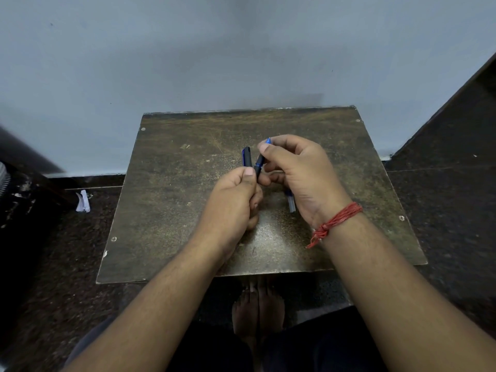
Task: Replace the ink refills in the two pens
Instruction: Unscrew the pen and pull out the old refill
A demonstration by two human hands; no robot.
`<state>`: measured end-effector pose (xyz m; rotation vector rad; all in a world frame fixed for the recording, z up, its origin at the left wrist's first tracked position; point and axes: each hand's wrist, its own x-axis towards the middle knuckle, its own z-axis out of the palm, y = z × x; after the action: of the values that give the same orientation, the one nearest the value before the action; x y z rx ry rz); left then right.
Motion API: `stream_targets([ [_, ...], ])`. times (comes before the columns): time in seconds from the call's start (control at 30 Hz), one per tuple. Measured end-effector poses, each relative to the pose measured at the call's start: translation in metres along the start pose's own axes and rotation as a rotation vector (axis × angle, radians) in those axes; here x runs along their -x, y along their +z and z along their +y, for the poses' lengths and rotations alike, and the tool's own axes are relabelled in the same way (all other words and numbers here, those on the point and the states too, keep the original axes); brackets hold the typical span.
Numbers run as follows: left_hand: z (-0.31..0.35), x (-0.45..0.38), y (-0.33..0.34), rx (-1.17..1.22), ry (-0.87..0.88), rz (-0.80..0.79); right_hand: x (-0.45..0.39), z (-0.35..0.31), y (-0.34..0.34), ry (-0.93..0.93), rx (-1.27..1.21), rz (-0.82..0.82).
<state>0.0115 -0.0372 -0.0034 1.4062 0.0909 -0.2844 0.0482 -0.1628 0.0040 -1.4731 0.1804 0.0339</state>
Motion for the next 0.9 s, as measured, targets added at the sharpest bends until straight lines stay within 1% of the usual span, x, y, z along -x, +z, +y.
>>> stream_targets([
  [0.17,-0.0008,-0.0005,0.0000,0.008,-0.002,0.002,0.0033,-0.0071,0.0002,0.033,-0.129,-0.044],
  [0.43,-0.0018,-0.0005,-0.0018,-0.001,0.000,-0.002,0.0010,0.0001,-0.0013,-0.005,-0.024,0.007],
  [0.53,-0.0007,-0.0004,-0.0014,0.007,-0.007,0.001,0.0013,-0.0019,-0.0015,0.005,-0.058,-0.024],
  [0.63,0.0002,-0.0003,-0.0003,0.013,-0.005,0.001,0.0032,-0.0055,-0.0012,0.041,-0.148,-0.068],
  [0.73,-0.0006,-0.0003,-0.0003,0.009,-0.001,-0.002,0.0038,-0.0070,-0.0008,0.054,-0.181,-0.051],
  [0.83,-0.0019,-0.0012,-0.0014,0.007,0.006,-0.005,0.0028,-0.0045,-0.0010,0.009,-0.091,0.003],
  [0.9,-0.0031,-0.0018,-0.0025,-0.008,0.009,-0.010,0.0033,-0.0026,-0.0002,-0.017,-0.027,0.004],
])
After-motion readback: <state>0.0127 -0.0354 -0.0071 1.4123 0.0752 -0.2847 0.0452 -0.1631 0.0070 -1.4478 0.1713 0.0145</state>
